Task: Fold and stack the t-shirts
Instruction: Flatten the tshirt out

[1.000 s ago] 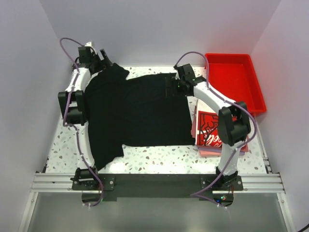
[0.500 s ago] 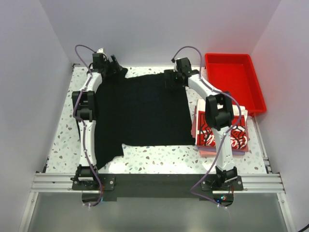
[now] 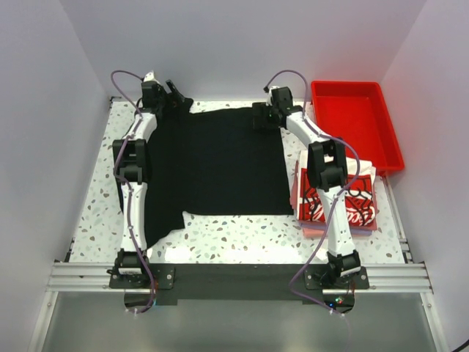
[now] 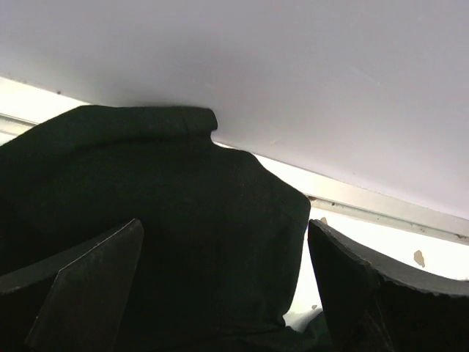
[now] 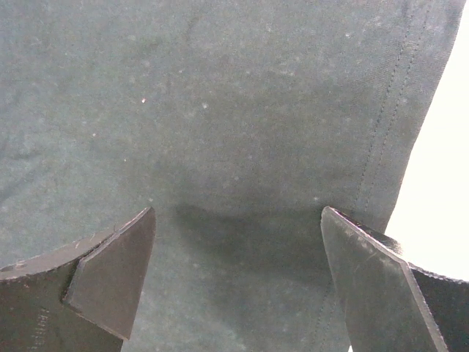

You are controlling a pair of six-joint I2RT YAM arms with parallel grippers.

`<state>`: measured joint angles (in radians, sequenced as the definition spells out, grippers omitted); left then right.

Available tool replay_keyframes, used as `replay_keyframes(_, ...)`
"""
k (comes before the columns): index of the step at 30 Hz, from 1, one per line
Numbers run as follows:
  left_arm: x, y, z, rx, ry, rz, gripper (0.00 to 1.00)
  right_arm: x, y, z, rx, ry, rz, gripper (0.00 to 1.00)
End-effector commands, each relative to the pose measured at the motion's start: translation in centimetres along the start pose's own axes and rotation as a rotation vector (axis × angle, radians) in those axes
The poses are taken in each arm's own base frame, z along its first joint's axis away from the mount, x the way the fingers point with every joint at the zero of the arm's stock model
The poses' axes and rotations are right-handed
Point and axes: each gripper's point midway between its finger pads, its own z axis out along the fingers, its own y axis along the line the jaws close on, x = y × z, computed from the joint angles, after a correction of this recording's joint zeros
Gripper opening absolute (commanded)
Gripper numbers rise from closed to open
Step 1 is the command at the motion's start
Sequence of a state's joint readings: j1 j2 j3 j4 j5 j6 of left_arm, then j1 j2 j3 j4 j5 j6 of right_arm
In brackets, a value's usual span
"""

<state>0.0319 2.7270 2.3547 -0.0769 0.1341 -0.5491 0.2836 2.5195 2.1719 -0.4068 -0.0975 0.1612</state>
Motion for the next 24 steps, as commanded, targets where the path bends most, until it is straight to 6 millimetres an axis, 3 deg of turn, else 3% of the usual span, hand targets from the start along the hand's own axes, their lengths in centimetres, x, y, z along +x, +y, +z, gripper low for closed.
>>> replay_keyframes(1,1.9,0.5,1.4,0.035,0.015,-0.056,1.00,0.1,-0.4,1.1,-0.016,-0.004,0.021,0.99)
replay_keyframes(8,1.3,1.1,1.7,0.006,-0.020,-0.065,1.00,-0.1,-1.5,1.5,-0.003,-0.011,0.035,0.99)
replay_keyframes(11,-0.2,0.6,1.8,0.021,-0.066,-0.064,1.00,-0.5,-1.3,1.1,-0.020,-0.016,0.033,0.99)
replay_keyframes(14,-3.2,-2.4,0.5,0.076,-0.106,-0.065,1.00,-3.2,-0.6,-0.7,-0.033,-0.058,0.005,0.99)
replay_keyframes(15,-6.0,-4.4,-1.1,0.097,-0.150,-0.045,1.00,-4.1,-0.4,-1.4,-0.034,-0.071,0.000,0.99)
replay_keyframes(16,-6.9,-5.4,-2.1,0.092,-0.151,-0.030,1.00,-6.0,-0.1,-3.1,-0.036,-0.106,-0.010,0.99)
replay_keyframes(17,-10.4,-8.1,-5.1,0.109,-0.199,-0.008,1.00,-7.0,0.3,-4.2,-0.038,-0.121,-0.020,0.99)
replay_keyframes(18,-12.2,-9.0,-6.9,0.105,-0.226,0.023,1.00,-8.0,0.4,-5.5,-0.040,-0.144,-0.027,0.99)
replay_keyframes(19,-11.3,-10.3,-8.0,0.085,-0.207,0.044,1.00,-10.1,1.2,-8.3,-0.048,-0.194,-0.038,0.99)
replay_keyframes(20,-11.8,-11.7,-9.8,0.079,-0.213,0.061,1.00,-9.7,1.4,-9.2,-0.049,-0.187,-0.039,0.99)
replay_keyframes(21,-14.8,-14.0,-14.5,0.084,-0.254,0.070,1.00,-9.8,1.6,-10.5,-0.050,-0.194,-0.038,0.99)
replay_keyframes(22,-12.7,-12.5,-15.4,0.023,-0.200,0.063,1.00,-9.5,1.7,-11.4,-0.051,-0.193,-0.033,0.99)
replay_keyframes(23,-12.2,-12.7,-17.3,0.016,-0.181,0.054,1.00,-8.8,2.1,-13.7,-0.054,-0.196,-0.022,0.99)
replay_keyframes(24,-13.8,-14.3,-22.1,0.042,-0.203,0.035,1.00,-7.9,2.4,-14.6,-0.057,-0.189,-0.013,0.99)
